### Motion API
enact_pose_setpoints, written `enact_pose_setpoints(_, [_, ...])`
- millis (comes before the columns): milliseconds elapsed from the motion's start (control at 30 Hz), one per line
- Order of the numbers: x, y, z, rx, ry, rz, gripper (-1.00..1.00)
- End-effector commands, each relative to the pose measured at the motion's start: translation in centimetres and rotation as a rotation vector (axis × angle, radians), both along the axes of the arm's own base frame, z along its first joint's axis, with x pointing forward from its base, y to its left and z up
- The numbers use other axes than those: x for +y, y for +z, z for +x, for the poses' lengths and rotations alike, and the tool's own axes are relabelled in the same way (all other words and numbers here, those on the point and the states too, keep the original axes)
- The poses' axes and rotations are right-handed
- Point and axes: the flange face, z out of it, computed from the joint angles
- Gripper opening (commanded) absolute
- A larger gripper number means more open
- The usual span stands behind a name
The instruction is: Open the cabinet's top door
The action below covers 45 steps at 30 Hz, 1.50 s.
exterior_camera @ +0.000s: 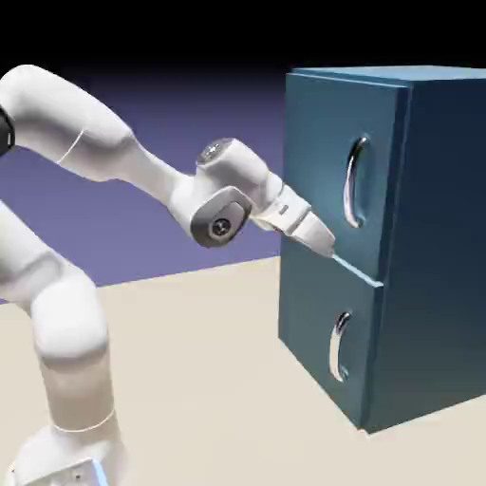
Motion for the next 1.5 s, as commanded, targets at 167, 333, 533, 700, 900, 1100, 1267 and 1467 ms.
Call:
enact_pose_setpoints(167, [1.0,3.1,-1.0,-0.071,0.255,-0.272,0.0])
enact_pose_setpoints(333, [1.4,5.2,-2.0,-0.132,0.444,-0.508,0.0])
enact_pose_setpoints(533, [1.3,7.3,-3.5,-0.201,0.643,-0.801,0.0])
enact_pose_setpoints(700, [0.9,8.5,-4.6,-0.251,0.784,-1.052,0.0])
enact_pose_setpoints(900, [-0.1,9.4,-5.7,-0.299,0.922,-1.361,0.0])
enact_pose_setpoints(1100, [-1.6,9.7,-6.5,-0.327,1.027,-1.675,0.0])
enact_pose_setpoints(1267, [-2.9,9.4,-6.8,-0.33,1.089,-1.938,0.0])
enact_pose_setpoints(1467, [-4.7,8.6,-6.7,-0.306,1.134,-2.255,0.0])
